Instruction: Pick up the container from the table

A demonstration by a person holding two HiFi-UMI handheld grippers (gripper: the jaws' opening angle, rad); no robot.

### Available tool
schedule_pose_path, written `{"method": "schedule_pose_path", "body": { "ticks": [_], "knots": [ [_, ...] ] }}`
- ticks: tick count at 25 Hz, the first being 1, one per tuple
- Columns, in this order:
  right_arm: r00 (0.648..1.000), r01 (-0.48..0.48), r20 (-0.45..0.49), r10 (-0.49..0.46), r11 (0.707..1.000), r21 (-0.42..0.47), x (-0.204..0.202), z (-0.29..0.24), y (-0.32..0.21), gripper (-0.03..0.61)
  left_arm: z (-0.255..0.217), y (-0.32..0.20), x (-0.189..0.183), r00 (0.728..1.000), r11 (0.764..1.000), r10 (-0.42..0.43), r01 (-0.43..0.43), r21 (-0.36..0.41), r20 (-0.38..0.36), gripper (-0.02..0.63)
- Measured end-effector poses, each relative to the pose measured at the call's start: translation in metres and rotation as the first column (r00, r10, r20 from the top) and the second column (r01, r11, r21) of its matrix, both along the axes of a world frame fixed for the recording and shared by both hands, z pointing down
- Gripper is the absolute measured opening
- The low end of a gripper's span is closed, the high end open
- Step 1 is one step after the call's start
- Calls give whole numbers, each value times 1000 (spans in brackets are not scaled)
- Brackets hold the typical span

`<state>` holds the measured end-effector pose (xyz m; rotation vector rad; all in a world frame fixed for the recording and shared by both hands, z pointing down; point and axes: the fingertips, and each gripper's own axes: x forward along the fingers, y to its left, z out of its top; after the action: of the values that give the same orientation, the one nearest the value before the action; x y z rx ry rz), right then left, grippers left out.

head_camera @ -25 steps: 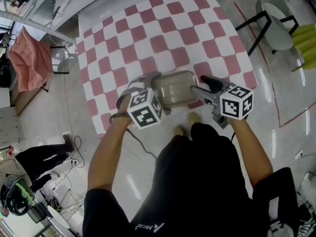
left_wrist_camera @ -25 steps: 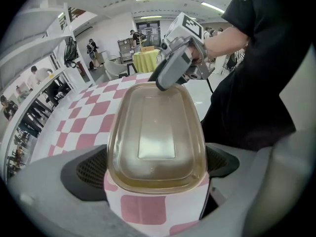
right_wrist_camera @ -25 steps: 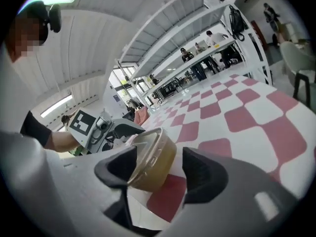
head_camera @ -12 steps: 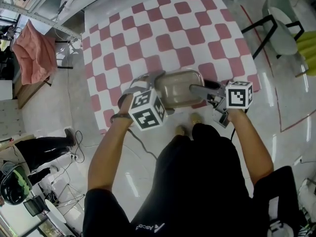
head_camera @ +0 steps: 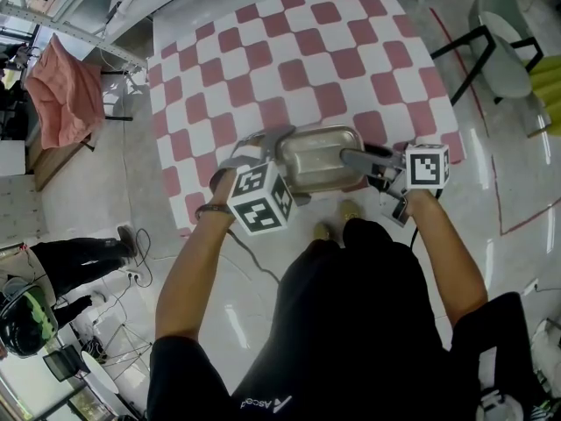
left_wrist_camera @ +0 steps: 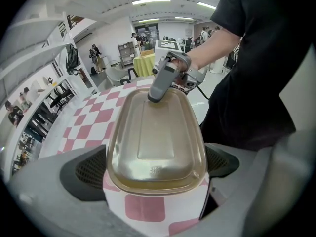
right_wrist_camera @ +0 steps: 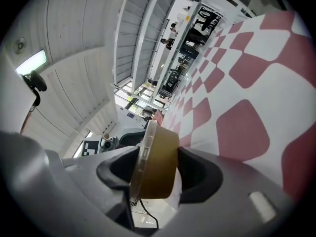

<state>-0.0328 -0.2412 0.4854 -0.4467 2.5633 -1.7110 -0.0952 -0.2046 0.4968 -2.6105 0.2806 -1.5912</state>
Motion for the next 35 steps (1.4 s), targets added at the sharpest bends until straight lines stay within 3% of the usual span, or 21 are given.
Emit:
{"method": "schedule_pose_path", "body": {
  "ticks": [9,22,35],
  "knots": [
    [999,-47,-6,47,998,-46,5,2,-6,232,0,-4,2,1000,1000,-4,4,10,-17,597],
    [999,-23,22,24,1000,-13,-3,-13,-11,227,-14,-6,-2,998,997,-19,23,69,-65,597],
    [999,-14,32,16,999,-41,-1,-16,-2,225,-27,2,0,991,996,17,-5,95,-133,598]
  ]
}}
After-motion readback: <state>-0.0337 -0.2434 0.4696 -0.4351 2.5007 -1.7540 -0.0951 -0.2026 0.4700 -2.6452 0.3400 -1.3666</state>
